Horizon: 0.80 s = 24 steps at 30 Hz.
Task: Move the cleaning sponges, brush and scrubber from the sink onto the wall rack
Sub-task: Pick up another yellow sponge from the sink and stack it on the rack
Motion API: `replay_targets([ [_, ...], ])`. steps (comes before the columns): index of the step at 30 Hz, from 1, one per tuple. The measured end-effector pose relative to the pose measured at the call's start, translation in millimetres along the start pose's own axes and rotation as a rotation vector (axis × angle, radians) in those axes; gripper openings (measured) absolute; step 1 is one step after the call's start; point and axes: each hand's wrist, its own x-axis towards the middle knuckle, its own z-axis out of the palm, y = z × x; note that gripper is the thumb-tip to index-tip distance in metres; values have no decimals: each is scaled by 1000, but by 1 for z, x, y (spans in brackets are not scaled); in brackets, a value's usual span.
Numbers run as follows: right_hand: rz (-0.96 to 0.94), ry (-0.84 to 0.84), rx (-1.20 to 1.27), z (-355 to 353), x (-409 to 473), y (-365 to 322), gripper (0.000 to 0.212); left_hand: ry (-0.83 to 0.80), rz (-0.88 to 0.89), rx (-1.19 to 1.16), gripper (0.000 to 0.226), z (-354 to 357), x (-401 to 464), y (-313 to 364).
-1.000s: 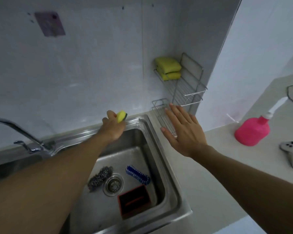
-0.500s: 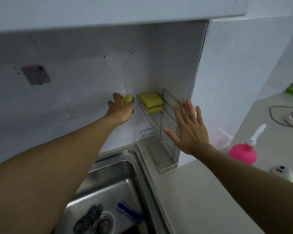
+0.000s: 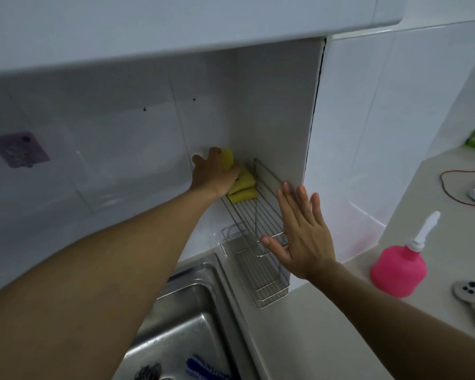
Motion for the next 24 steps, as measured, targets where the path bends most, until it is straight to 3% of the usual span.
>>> replay_targets([
  [3, -16, 17, 9, 2, 0, 2, 90, -185, -16, 152, 102, 3, 8, -3],
  [6, -26, 39, 23, 5, 1, 5, 90, -256, -3, 157, 106, -2, 15, -12],
  [12, -41, 78, 47, 7, 1, 7, 89, -172, 114, 178, 92, -7, 28, -24],
  [18, -44, 100, 58, 8, 1, 7, 86, -45, 135, -7, 84, 2, 37, -13],
  [24, -47, 105, 59, 9, 1, 7, 86, -165, 115, 113, 91, 14, 43, -14],
])
